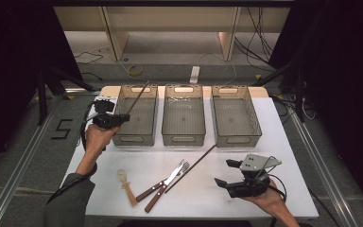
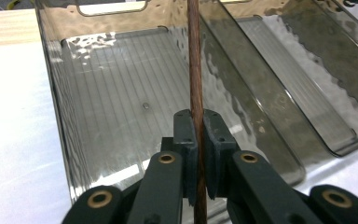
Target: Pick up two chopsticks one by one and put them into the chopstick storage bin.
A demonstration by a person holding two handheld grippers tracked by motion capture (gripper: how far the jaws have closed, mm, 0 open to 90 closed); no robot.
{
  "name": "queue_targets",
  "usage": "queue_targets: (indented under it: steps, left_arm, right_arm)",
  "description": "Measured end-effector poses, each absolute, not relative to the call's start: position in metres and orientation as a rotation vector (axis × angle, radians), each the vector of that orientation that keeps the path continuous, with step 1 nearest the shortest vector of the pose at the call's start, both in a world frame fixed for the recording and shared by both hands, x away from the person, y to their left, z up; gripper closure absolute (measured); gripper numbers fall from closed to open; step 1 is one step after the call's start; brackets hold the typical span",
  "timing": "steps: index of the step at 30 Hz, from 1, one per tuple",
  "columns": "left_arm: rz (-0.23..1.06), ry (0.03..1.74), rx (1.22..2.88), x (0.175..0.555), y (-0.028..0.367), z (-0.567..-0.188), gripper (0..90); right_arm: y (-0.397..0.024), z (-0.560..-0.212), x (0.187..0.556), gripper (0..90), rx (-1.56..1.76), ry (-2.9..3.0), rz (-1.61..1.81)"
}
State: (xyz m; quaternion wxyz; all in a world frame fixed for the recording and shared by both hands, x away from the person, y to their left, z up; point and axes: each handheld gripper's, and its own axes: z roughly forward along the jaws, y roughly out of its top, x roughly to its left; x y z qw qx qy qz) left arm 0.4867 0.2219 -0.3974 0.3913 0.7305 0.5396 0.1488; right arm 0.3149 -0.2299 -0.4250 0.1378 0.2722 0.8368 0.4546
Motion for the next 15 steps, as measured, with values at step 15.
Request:
queue_targets:
  steps: [15]
  left_arm:
    - [0.421, 1.409, 1.903, 0.514, 0.227, -0.407, 84.7]
  right_arm:
    - [-0.231, -0.425, 0.315, 25.4, 0.787, 2.424, 1.327]
